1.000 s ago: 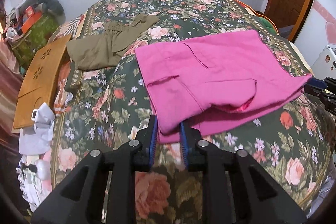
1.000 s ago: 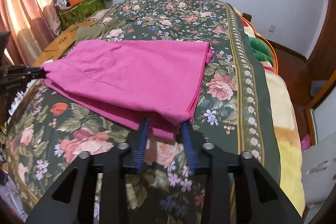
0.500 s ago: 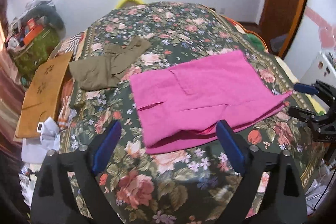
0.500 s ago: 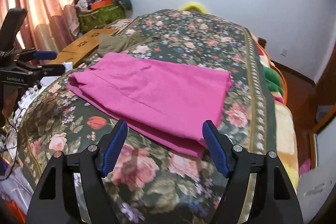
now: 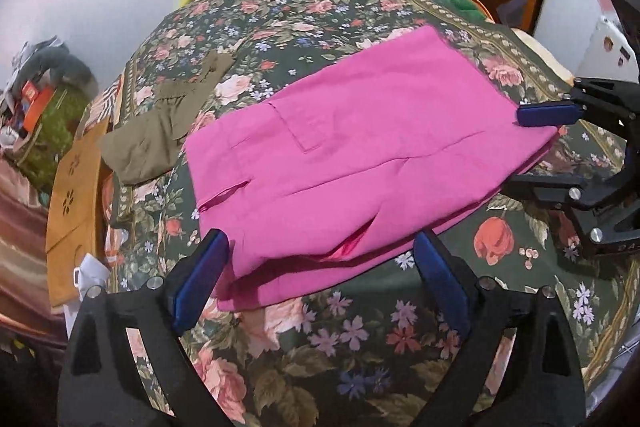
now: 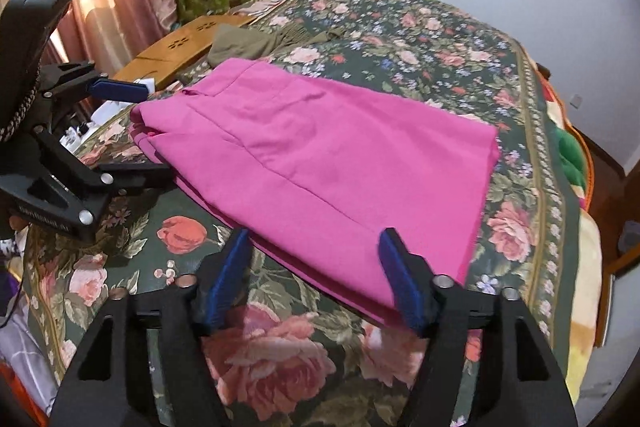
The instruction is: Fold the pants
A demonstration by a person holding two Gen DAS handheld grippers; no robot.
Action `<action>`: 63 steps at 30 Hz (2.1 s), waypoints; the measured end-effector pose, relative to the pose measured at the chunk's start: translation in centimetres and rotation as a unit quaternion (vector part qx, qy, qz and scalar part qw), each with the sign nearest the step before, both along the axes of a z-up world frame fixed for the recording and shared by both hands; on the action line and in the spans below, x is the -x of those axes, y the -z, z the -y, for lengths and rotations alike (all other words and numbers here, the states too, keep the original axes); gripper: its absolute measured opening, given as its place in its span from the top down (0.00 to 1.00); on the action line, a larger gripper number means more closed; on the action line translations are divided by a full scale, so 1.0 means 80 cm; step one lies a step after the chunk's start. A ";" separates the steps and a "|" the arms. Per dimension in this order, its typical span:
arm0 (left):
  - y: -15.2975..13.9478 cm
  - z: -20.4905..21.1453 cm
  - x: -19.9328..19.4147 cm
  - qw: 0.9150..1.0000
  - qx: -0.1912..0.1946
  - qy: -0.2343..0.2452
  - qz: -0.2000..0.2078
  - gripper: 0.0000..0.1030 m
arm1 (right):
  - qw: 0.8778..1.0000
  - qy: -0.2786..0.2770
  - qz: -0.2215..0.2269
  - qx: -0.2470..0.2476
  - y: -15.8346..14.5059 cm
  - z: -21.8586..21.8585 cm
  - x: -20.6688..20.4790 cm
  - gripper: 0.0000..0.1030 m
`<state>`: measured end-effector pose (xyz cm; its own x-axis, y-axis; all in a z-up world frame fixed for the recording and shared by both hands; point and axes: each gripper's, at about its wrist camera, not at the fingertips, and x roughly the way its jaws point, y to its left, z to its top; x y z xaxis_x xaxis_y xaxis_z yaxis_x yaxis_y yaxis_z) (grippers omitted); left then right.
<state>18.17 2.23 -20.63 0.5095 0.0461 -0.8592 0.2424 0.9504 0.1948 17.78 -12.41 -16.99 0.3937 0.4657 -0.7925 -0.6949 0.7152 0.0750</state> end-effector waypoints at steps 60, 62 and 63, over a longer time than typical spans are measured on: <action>0.020 -0.100 -0.018 0.991 0.118 -0.056 -0.022 0.42 | 0.982 0.087 -0.146 -0.080 0.027 0.028 -0.038 0.58; 0.022 -0.109 -0.018 0.990 0.126 -0.064 -0.026 0.36 | 0.980 0.102 -0.150 -0.081 0.029 0.043 -0.038 0.58; 0.023 -0.114 -0.017 0.988 0.137 -0.068 -0.029 0.36 | 0.979 0.108 -0.151 -0.079 0.031 0.051 -0.038 0.58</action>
<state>19.50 11.38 -22.50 0.4644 -0.1276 -0.8764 0.1128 0.9900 -0.0844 20.78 -16.46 -19.47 0.2562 0.5236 -0.8125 -0.4574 0.8062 0.3753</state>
